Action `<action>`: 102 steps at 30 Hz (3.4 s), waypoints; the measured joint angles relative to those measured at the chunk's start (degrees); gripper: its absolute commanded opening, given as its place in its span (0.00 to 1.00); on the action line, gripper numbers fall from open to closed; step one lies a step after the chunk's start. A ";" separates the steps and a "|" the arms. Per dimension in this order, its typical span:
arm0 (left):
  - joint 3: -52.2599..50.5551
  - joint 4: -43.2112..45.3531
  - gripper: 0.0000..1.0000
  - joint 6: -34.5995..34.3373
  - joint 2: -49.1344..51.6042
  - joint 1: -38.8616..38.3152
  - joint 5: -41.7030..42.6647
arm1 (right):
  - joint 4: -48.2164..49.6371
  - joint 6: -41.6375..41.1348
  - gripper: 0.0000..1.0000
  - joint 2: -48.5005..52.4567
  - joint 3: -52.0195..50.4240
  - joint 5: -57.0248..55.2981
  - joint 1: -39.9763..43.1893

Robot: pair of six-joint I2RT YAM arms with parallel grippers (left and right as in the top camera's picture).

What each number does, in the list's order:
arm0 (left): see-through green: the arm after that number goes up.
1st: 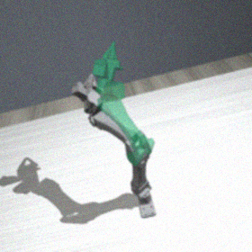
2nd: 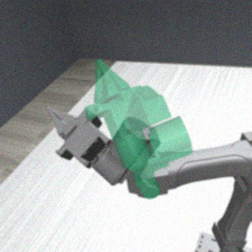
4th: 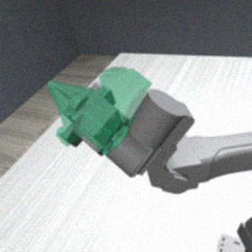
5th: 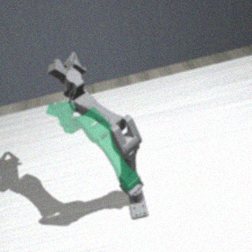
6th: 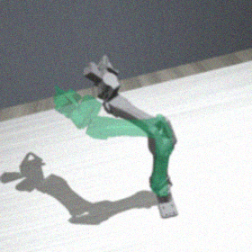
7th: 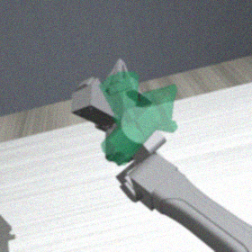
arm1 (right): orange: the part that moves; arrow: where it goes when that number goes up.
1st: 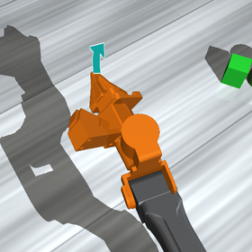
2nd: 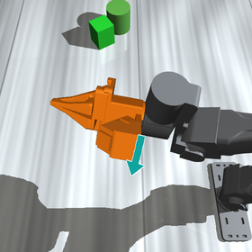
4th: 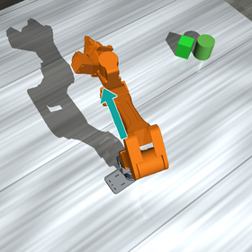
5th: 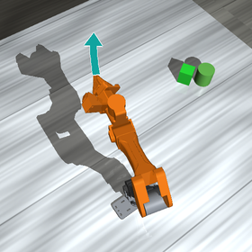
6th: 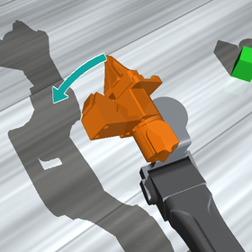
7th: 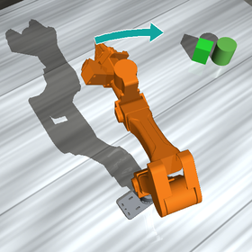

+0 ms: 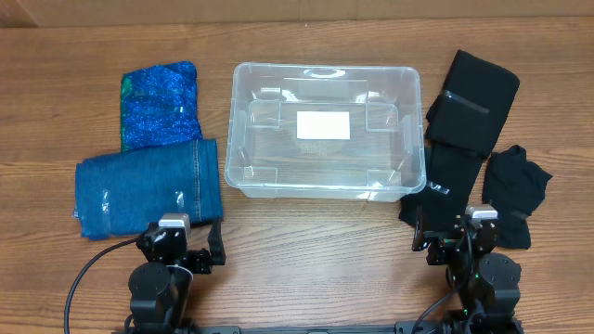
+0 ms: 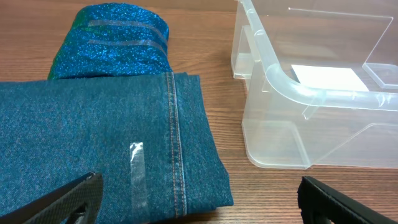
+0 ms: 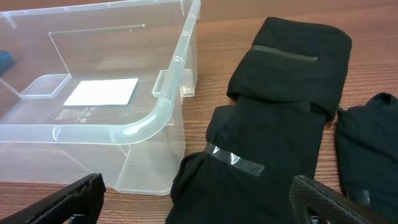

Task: Pack container
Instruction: 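Move the left gripper toward the folded blue denim on the left, then grasp the folded blue denim with the left gripper, then lift the denim and lower it into the clear container, release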

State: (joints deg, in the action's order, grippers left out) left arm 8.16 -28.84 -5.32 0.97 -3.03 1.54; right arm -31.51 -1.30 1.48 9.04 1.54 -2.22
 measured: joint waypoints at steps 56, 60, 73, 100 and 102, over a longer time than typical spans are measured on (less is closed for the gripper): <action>71.56 -37.79 1.00 -7.74 81.29 26.10 5.66 | 0.00 -0.02 1.00 0.02 0.00 0.02 0.00; 71.60 -38.88 1.00 -5.33 87.01 39.45 11.32 | 0.02 -0.02 1.00 0.02 0.00 0.02 0.00; 71.67 -30.53 1.00 4.66 105.44 51.41 20.59 | 0.00 -0.02 1.00 0.02 0.00 0.02 0.00; 97.88 -53.62 0.04 1.88 109.85 38.49 20.09 | 0.00 0.00 1.00 0.02 0.00 0.02 0.00; 104.32 -54.77 0.04 -0.48 103.19 38.51 23.45 | 0.04 -0.02 1.00 0.02 0.00 0.02 0.00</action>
State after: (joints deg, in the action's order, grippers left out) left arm 112.49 -83.61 -5.80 104.16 35.48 24.99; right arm -31.46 -1.32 1.50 9.04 1.56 -2.22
